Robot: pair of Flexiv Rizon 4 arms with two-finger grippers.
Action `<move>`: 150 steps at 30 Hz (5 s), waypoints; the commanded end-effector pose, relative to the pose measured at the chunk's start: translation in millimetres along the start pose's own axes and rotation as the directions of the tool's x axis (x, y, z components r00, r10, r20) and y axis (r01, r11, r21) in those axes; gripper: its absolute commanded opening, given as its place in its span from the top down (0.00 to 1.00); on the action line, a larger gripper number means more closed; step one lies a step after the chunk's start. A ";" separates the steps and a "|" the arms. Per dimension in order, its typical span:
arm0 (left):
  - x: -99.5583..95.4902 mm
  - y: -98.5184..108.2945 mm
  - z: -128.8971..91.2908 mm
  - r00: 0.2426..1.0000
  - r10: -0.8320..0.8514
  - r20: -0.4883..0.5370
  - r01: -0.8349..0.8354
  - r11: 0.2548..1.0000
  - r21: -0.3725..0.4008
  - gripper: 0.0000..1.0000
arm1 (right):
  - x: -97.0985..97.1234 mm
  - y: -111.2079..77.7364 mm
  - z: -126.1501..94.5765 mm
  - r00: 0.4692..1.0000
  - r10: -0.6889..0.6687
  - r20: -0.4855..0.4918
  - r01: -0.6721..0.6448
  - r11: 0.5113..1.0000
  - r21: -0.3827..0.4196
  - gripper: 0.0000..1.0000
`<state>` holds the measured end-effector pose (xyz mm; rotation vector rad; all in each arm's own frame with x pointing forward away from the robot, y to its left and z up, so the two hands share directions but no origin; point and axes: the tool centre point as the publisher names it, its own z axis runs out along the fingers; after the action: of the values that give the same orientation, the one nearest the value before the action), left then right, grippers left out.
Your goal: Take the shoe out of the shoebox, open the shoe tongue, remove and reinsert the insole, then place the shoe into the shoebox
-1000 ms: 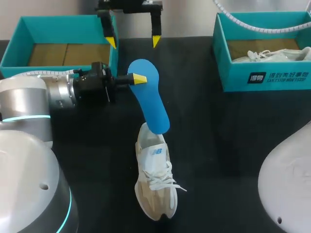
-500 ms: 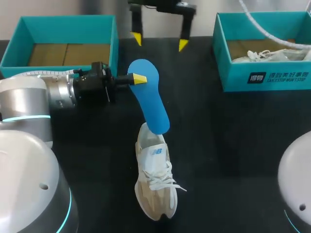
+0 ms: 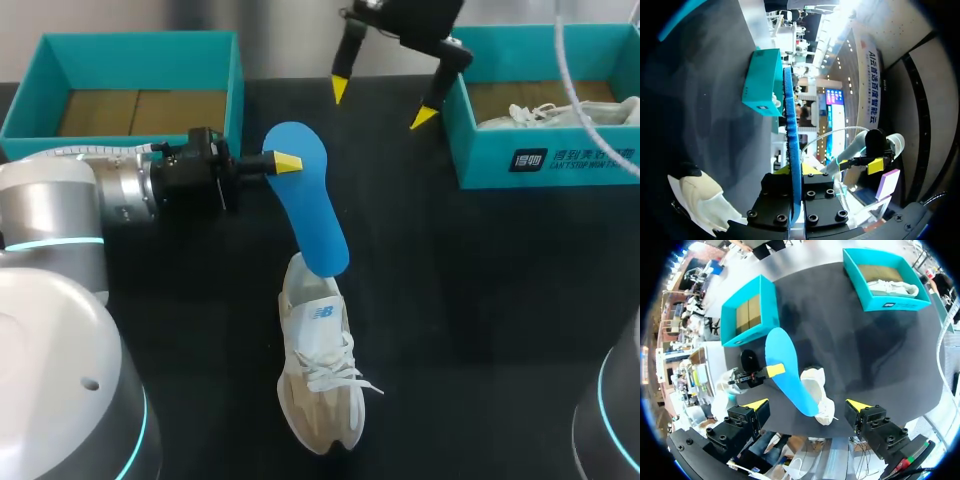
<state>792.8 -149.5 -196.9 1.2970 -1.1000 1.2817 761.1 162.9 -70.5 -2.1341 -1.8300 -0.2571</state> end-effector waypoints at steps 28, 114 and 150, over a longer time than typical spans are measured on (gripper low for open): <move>18.3 1.6 -13.6 0.962 0.265 -0.067 -0.263 0.964 0.041 1.00 | -29.6 30.5 28.6 0.630 -0.055 -0.775 0.094 0.996 0.006 0.00; 78.6 -15.3 -19.4 -0.998 0.039 -0.053 -0.056 -0.934 0.354 1.00 | -16.0 38.9 44.3 0.489 -0.049 -0.871 0.104 0.995 0.003 0.00; 47.6 -29.5 2.9 -0.990 -0.113 -0.089 0.113 -0.994 -0.001 1.00 | 9.8 36.3 97.4 0.410 -0.184 -0.893 0.261 0.962 -0.078 0.00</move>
<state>825.5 -147.5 -150.7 1.1959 1.2644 -1.0346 792.0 200.4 -162.5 -1.1853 -1.3511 -1.1355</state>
